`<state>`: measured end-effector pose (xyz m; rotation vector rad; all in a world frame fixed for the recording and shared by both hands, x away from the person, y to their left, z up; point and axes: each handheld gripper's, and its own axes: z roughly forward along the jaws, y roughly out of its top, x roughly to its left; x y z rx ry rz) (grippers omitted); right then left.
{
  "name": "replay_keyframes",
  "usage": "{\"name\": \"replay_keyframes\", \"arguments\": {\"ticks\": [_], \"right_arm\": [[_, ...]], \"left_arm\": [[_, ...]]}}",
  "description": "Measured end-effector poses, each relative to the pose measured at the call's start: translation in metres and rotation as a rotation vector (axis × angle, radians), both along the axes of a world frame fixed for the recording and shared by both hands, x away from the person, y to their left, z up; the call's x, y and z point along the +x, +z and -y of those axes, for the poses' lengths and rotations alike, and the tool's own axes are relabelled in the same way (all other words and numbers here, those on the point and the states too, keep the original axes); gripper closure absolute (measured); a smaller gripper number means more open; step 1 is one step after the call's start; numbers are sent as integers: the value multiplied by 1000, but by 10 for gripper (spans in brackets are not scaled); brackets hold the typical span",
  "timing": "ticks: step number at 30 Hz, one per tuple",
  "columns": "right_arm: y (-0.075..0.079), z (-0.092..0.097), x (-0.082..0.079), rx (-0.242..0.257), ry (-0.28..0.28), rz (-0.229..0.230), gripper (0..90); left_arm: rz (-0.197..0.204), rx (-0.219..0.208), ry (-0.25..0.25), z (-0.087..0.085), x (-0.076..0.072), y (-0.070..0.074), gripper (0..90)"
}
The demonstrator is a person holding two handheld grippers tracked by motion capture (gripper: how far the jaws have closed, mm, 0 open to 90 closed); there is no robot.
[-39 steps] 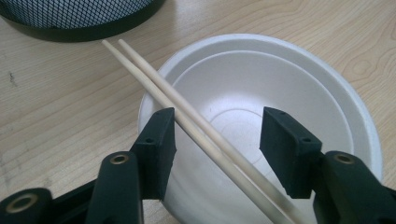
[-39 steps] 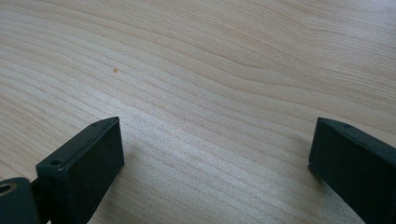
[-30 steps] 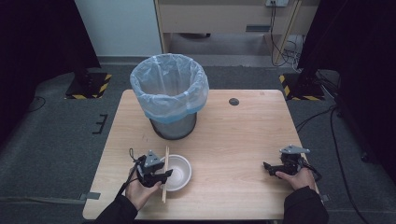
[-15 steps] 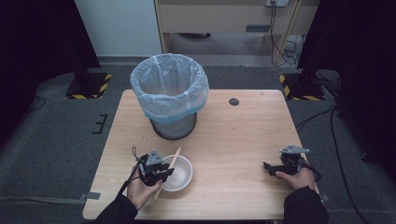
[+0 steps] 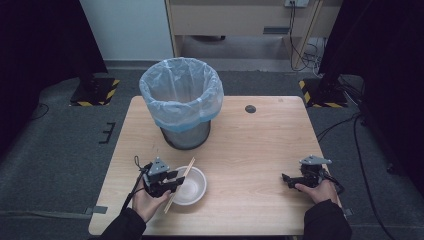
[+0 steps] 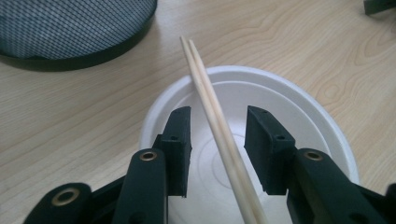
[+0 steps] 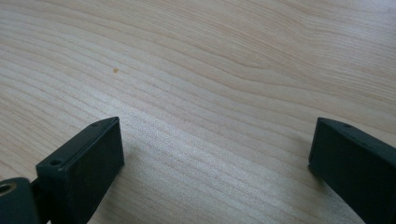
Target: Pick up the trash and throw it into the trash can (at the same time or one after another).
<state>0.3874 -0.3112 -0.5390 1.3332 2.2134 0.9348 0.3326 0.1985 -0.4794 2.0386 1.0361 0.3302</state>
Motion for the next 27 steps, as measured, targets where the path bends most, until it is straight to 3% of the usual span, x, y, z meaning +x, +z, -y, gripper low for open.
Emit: {"name": "replay_keyframes", "arguments": {"ticks": [27], "right_arm": [[0, 0, 0, 0, 0, 0, 34]], "left_arm": [[-31, 59, 31, -2, 3, -6, 602]]}}
